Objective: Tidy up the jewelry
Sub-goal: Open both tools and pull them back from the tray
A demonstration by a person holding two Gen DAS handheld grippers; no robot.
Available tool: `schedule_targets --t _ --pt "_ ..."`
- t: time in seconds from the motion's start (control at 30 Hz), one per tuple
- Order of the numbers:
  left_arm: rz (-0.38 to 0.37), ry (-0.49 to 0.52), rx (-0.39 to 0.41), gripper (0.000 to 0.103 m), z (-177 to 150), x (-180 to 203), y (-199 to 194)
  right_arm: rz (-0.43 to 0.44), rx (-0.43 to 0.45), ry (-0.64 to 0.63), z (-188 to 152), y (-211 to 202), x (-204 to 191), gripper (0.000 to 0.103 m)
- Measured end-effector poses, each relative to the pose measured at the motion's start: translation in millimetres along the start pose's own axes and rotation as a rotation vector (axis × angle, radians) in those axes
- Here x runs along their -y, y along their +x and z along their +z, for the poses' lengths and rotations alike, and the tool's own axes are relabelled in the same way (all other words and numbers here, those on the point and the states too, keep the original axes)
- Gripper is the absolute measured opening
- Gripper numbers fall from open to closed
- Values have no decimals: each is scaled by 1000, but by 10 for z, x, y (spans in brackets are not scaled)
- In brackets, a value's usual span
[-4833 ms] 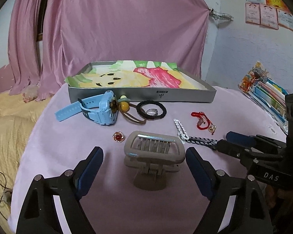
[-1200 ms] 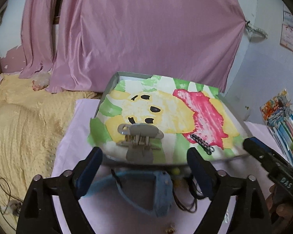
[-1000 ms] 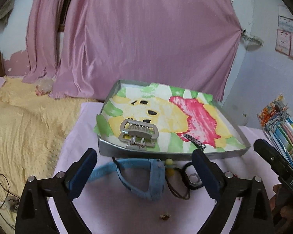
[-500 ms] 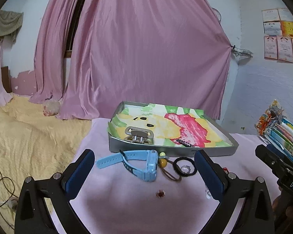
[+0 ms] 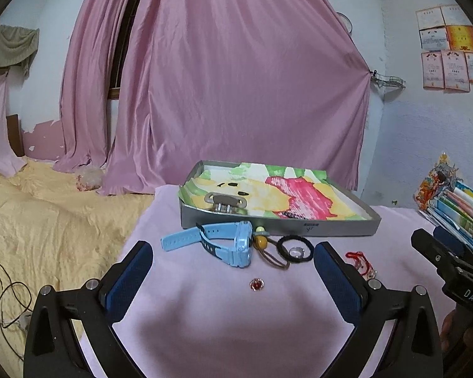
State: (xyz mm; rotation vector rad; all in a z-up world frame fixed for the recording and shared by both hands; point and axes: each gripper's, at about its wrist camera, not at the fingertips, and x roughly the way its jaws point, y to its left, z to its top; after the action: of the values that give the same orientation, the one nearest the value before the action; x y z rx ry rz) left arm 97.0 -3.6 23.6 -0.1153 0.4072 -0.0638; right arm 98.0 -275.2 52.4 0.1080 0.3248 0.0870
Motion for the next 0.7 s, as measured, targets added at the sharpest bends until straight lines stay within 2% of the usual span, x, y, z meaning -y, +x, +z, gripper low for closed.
schedule_targets --t 0.7 --pt "-14 -27 -177 103 -121 11 314 -29 -104 -19 -167 115 38 93"
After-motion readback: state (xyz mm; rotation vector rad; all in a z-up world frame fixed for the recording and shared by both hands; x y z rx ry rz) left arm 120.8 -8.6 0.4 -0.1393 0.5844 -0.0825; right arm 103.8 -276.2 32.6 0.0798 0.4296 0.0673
